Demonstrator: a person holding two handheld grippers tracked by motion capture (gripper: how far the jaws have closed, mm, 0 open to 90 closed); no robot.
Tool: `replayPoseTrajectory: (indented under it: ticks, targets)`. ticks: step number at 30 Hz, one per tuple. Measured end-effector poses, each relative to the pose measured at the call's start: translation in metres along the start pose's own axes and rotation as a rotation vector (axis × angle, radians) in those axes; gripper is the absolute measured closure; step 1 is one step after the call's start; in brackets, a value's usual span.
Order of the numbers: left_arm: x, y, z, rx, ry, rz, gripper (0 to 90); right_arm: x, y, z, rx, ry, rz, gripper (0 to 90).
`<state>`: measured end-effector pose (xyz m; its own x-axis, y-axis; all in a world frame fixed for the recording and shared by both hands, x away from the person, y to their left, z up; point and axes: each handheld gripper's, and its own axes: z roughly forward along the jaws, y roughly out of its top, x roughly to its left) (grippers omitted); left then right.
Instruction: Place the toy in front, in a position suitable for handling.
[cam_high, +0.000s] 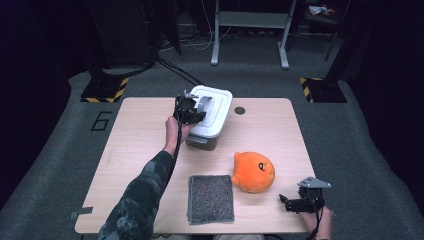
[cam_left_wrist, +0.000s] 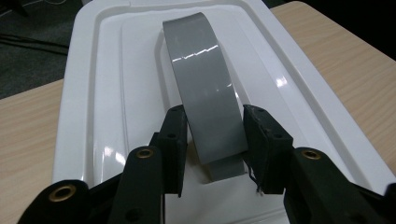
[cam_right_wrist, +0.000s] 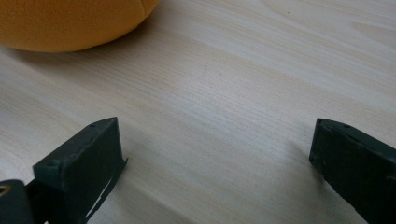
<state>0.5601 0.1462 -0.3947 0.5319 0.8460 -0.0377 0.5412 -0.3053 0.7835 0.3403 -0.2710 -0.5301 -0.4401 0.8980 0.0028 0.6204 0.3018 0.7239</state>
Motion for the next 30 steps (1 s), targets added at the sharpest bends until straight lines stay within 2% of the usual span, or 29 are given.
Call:
replayPoseTrajectory:
  ticks: [2,6,8,10,12,13,14,15,16,29,30]
  targets:
    - [0.0,-0.001,0.0,-0.012,0.002,-0.015,61.9,0.0,0.0,0.0,0.0,0.0,0.0,1.7]
    - [0.004,-0.001,-0.002,0.004,-0.003,-0.009,62.6,0.0,0.0,0.0,0.0,-0.001,0.001,1.8]
    - [0.005,-0.002,-0.003,-0.002,-0.001,-0.022,62.9,0.0,0.0,0.0,0.003,0.002,-0.004,1.8]
    - [0.008,-0.002,-0.005,0.008,-0.005,-0.007,63.1,0.0,0.0,0.0,0.002,0.001,-0.004,1.8]
    - [0.009,-0.004,-0.006,0.0,-0.003,-0.015,63.3,0.0,0.0,0.0,0.004,0.003,-0.003,1.8]
    - [0.012,-0.004,-0.007,0.009,-0.007,-0.002,63.5,0.0,0.0,0.0,0.004,0.003,-0.002,1.8]
    - [0.012,-0.005,-0.008,0.0,-0.005,-0.016,63.6,0.0,0.0,-0.001,0.004,0.003,-0.002,1.8]
    - [0.014,-0.006,-0.009,0.006,-0.007,-0.007,63.7,0.0,0.0,0.0,0.004,0.003,0.0,1.8]
    - [0.015,-0.007,-0.01,-0.003,-0.007,-0.018,63.9,0.0,0.0,0.0,0.003,0.003,-0.004,1.8]
    - [0.029,-0.015,-0.022,0.011,0.0,0.004,64.7,-0.001,0.0,-0.001,0.005,0.002,-0.003,2.0]
    - [0.03,-0.016,-0.023,0.007,0.001,-0.005,64.7,-0.001,0.0,-0.001,0.005,0.002,-0.003,2.0]
